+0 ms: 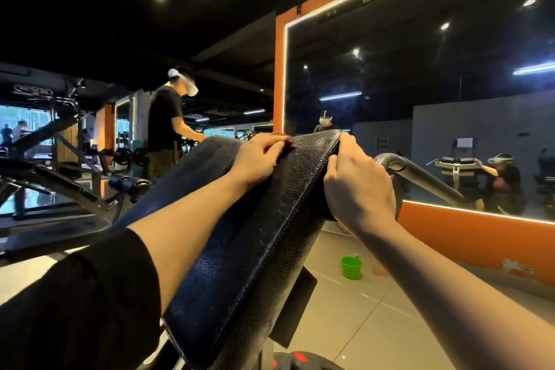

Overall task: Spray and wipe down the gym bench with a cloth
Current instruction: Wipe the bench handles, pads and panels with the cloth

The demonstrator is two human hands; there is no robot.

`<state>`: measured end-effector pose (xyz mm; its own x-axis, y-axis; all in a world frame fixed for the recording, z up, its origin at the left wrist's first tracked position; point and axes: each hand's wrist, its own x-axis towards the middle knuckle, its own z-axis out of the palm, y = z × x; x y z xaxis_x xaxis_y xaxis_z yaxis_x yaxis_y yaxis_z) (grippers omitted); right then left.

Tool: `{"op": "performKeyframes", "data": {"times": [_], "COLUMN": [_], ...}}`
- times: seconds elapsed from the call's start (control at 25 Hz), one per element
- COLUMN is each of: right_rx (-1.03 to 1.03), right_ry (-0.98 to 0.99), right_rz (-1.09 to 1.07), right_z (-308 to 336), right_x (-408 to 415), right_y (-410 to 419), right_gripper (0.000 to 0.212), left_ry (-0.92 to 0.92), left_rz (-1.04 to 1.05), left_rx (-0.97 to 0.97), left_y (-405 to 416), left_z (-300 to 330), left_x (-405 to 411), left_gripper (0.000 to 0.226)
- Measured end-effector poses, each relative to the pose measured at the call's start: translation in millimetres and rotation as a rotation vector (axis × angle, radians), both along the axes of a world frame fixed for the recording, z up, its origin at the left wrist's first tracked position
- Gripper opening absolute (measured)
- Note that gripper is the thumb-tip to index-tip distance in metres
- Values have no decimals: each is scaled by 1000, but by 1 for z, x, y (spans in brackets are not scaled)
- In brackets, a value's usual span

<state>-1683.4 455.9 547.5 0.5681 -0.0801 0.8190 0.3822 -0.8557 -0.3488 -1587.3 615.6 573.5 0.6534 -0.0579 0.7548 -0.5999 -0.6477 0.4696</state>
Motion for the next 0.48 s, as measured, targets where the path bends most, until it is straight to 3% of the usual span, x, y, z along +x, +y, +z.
{"op": "performKeyframes", "data": {"times": [0.12, 0.28, 0.4, 0.48], "right_rx": [3, -30, -8, -9], "right_ry": [6, -6, -32, -50], "right_rz": [-15, -43, 7, 15], "right_z": [0, 0, -1, -1], "right_x": [1, 3, 4, 6], "right_y": [1, 2, 0, -1], "right_gripper": [11, 26, 16, 22], "left_ry": [-141, 82, -114, -213], "left_rz": [-280, 25, -183, -312], "left_rx": [107, -46, 75, 146], "left_y": [-14, -8, -32, -33], "left_z": [-2, 11, 10, 1], "left_x": [-17, -1, -24, -35], "left_gripper": [30, 31, 29, 30]}}
